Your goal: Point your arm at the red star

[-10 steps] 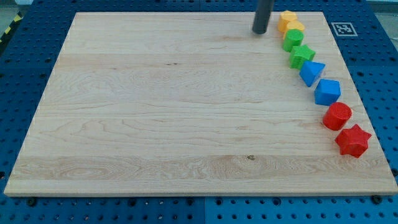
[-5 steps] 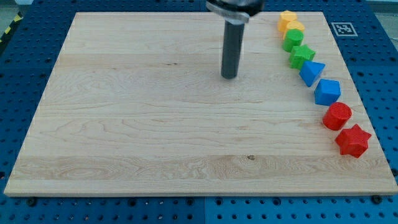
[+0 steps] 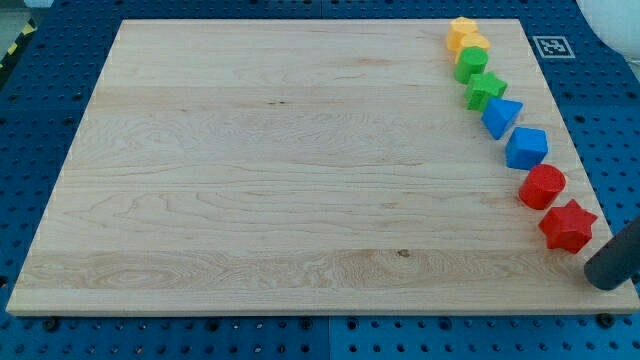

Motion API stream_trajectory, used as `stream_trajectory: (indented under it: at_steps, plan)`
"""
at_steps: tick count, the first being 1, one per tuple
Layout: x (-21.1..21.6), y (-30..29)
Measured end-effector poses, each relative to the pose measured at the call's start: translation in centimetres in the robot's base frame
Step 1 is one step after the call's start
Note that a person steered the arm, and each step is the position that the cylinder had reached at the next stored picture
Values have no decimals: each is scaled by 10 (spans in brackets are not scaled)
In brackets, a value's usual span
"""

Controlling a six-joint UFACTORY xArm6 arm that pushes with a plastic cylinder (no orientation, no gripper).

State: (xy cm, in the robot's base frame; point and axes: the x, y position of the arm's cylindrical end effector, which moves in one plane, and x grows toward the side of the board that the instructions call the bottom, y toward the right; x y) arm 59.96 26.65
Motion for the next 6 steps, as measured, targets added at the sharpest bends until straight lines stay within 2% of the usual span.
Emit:
stream_trajectory:
  at_steps: [1,2,4,6]
  plan:
    - [4,13]
    - [-2,70]
    - [-29,68]
    - [-30,45]
